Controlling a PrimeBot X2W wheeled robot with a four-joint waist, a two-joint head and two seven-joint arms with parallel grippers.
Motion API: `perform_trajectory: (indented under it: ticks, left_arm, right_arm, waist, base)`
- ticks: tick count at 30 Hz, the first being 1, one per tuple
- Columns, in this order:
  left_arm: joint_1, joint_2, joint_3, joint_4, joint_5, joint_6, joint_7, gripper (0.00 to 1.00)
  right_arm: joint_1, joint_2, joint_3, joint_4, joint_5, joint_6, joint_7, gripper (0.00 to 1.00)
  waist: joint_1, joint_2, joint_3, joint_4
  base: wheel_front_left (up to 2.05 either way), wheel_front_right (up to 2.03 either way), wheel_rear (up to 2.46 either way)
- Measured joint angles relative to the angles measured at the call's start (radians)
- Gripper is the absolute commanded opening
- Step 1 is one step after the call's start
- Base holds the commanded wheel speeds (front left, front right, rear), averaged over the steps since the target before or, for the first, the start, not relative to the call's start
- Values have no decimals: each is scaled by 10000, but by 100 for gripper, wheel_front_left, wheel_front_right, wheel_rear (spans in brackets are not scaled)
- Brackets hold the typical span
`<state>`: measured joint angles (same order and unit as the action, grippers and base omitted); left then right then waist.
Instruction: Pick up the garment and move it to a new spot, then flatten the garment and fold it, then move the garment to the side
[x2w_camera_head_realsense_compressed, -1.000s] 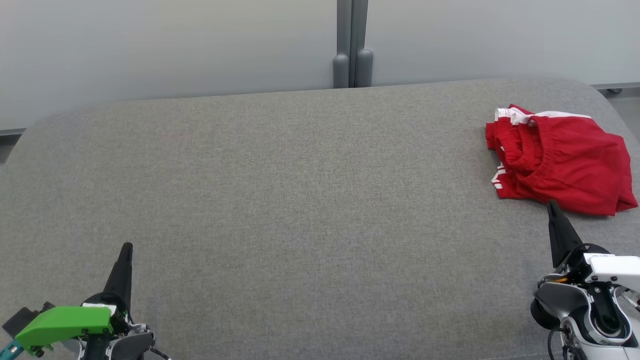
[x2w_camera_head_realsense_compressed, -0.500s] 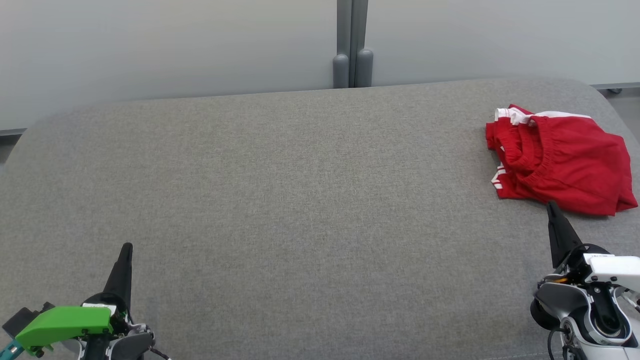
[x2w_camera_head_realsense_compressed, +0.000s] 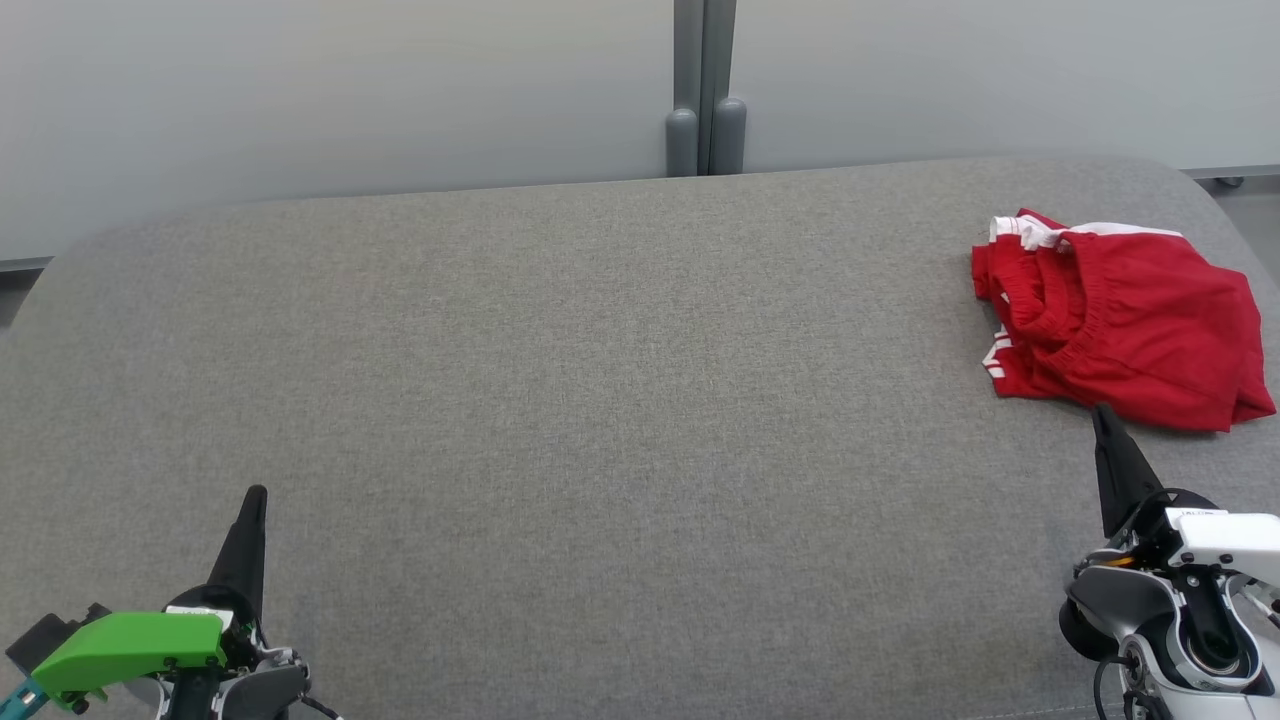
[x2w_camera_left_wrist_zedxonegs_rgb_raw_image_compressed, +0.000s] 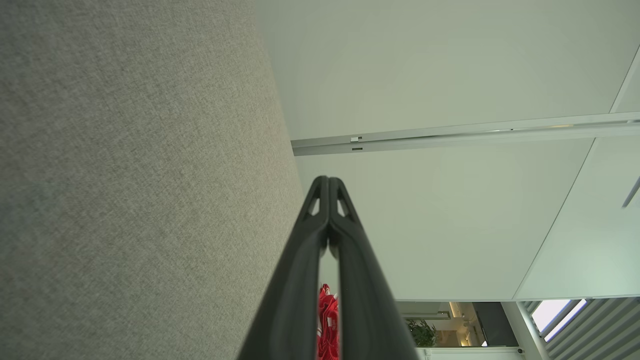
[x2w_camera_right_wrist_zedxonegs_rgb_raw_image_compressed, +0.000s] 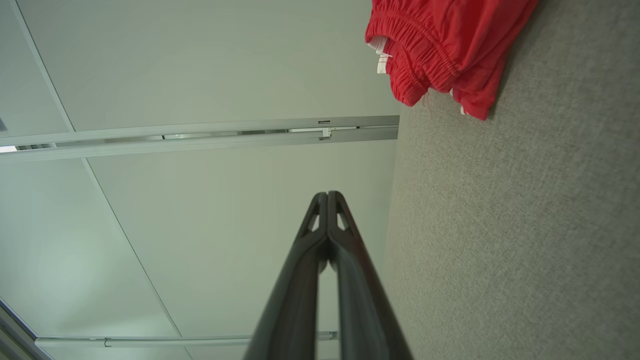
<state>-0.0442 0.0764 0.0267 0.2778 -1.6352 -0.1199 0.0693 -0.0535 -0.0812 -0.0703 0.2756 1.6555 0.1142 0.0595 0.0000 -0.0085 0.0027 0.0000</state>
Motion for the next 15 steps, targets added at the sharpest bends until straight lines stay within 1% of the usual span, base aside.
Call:
perform_trajectory:
  ticks: [15]
  left_arm:
    - [-7, -2, 6, 12, 0, -2, 0, 0]
  right_arm:
    - [-2, 12, -23, 19, 0, 2, 0, 0]
  waist:
    - [0, 0, -1, 0]
  base:
    - [0, 0, 0]
